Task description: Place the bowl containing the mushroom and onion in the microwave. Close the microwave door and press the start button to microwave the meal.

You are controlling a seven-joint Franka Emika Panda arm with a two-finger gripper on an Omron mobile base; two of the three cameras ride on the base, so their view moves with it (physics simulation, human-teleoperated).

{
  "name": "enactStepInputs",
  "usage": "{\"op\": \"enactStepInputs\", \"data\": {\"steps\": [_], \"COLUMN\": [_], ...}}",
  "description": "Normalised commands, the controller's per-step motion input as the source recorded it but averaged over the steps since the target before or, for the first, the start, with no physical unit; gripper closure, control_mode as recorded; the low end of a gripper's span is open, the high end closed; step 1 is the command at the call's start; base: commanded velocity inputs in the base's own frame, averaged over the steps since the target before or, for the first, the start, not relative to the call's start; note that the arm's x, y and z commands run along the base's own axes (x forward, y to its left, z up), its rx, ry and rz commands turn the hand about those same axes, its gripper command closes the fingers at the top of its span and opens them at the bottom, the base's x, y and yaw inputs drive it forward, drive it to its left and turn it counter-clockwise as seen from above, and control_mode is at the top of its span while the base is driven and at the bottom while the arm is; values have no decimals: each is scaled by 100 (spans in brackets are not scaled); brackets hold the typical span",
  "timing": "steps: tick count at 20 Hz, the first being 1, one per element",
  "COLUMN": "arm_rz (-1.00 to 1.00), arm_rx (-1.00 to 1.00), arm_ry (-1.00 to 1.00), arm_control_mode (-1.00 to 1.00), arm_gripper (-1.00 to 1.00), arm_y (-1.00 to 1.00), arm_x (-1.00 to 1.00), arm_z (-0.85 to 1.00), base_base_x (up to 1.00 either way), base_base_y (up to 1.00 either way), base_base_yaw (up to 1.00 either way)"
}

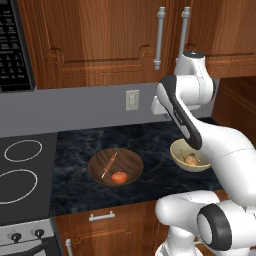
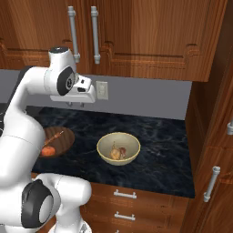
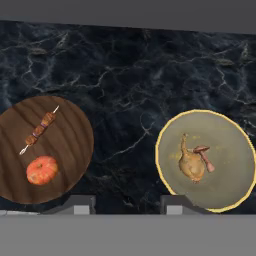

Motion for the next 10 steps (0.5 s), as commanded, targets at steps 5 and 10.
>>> {"op": "enactStepInputs", "data": {"steps": [5, 10], "arm_rz": [0, 0], "arm_rx": [0, 0], "arm_ry": [0, 0], "arm_control_mode": [-100, -100], "arm_gripper": [-100, -100], "arm_y": [-11, -28], "arm_x": [-17, -27], "arm_z": [0, 0], "base_base_x": [0, 0], "base_base_y": [0, 0], "base_base_yaw": [0, 0]}}
